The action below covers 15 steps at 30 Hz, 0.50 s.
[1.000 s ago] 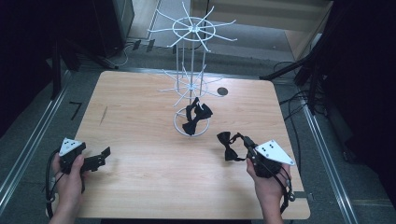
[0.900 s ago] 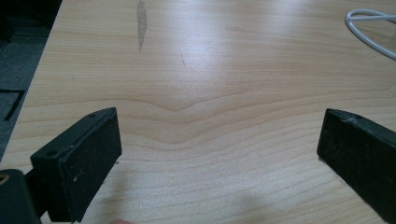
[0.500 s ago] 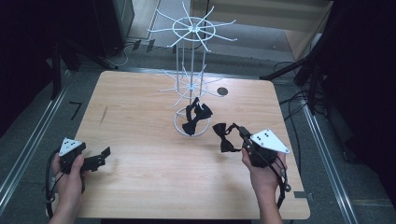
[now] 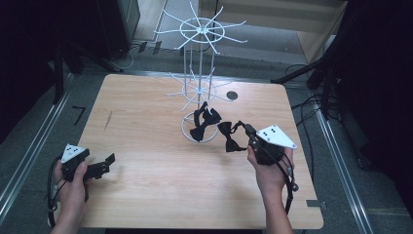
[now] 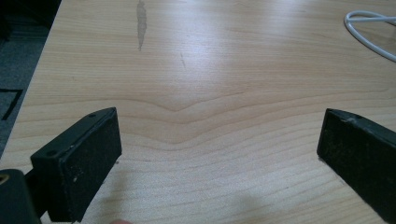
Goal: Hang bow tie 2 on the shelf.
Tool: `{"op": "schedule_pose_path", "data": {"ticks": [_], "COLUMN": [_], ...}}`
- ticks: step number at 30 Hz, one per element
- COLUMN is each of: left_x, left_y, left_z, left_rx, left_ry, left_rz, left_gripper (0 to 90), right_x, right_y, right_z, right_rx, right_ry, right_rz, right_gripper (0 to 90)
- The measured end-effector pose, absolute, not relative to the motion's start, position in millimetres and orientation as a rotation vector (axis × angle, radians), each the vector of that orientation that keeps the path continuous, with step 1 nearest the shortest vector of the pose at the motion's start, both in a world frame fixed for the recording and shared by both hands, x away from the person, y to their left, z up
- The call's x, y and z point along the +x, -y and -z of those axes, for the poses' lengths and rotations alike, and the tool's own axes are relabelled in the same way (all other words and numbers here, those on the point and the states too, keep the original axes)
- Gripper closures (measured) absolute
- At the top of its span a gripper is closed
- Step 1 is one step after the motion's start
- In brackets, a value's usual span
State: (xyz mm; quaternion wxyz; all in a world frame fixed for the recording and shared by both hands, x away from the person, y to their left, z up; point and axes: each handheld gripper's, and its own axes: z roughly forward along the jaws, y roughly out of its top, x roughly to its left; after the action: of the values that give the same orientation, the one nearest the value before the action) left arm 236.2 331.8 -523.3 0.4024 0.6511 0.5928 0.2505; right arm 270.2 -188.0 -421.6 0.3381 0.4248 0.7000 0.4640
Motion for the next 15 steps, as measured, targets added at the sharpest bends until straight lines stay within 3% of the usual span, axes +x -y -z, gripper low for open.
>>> {"op": "schedule_pose_path", "data": {"ticks": [15], "left_x": [236.4], "left_y": [-332.1], "left_z": [523.6], "left_rx": [1.635], "left_ry": [-1.5], "left_rz": [-0.63], "left_gripper": [0.1], "right_x": [279.1], "right_y": [177.6], "right_z": [401.0], "right_rx": [1.057], "right_ry": [-1.797], "right_rz": [-1.225], "right_gripper": [90.0]}}
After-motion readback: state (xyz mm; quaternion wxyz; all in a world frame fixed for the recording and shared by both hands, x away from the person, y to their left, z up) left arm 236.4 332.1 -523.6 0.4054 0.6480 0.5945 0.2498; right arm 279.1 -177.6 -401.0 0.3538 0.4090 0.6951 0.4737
